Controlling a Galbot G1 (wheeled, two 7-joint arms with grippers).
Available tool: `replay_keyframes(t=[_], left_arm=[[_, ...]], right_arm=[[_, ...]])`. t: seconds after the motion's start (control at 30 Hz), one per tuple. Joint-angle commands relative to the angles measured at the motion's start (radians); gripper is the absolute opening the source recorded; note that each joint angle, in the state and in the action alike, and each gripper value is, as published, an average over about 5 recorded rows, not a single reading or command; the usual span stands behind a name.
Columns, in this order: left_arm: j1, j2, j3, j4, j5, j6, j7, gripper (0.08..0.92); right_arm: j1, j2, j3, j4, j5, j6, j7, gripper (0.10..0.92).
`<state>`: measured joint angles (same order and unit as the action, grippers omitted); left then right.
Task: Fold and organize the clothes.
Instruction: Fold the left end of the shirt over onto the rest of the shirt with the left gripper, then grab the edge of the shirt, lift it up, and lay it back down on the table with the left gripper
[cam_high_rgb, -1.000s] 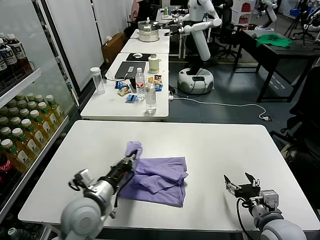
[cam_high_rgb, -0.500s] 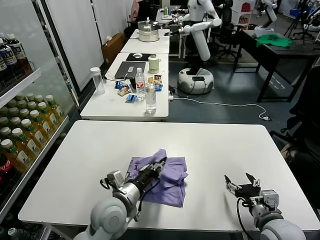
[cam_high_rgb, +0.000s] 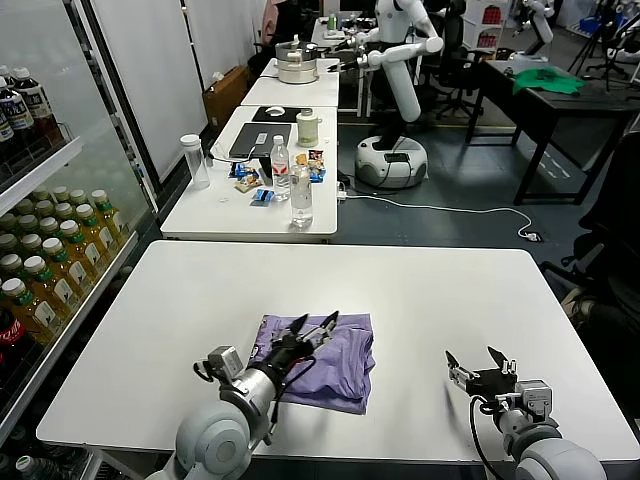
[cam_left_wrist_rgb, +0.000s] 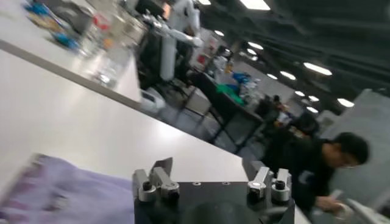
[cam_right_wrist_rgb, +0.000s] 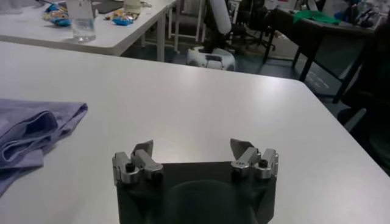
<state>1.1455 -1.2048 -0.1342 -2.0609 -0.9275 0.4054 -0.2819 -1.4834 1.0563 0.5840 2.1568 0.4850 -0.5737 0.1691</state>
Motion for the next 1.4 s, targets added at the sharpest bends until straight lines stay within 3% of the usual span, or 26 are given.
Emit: replay_keyframes(t=[0.03,0.37,0.7,1.13,1.4], left_arm=[[0.082,0.039,-0.068,0.101,0.398,-0.032,-0.084,0.796],[0.070,0.015,-0.032,0.209,0.569,-0.018,-0.104,0.823],[0.067,0.020,-0.028,0.210,0.498,0.026,-0.124,0.793],[0.060,0.005,-0.064,0.193,0.107,-0.001,-0.077,0.434],[0.068,-0.004,-0.187,0.157,-0.144,-0.070,-0.063,0.200]], right_arm=[[0.001,-0.002,-0.001,0.000,-0.001,0.001,0.000,0.823],[-0.009,-0.006,0.005,0.009,-0.001,0.002,-0.001,0.823],[-0.009,-0.003,0.006,0.015,0.000,0.001,0.000,0.823],[-0.012,-0.004,0.014,0.019,0.002,0.001,0.000,0.823],[-0.016,-0.002,0.019,0.026,0.003,0.003,0.001,0.823]])
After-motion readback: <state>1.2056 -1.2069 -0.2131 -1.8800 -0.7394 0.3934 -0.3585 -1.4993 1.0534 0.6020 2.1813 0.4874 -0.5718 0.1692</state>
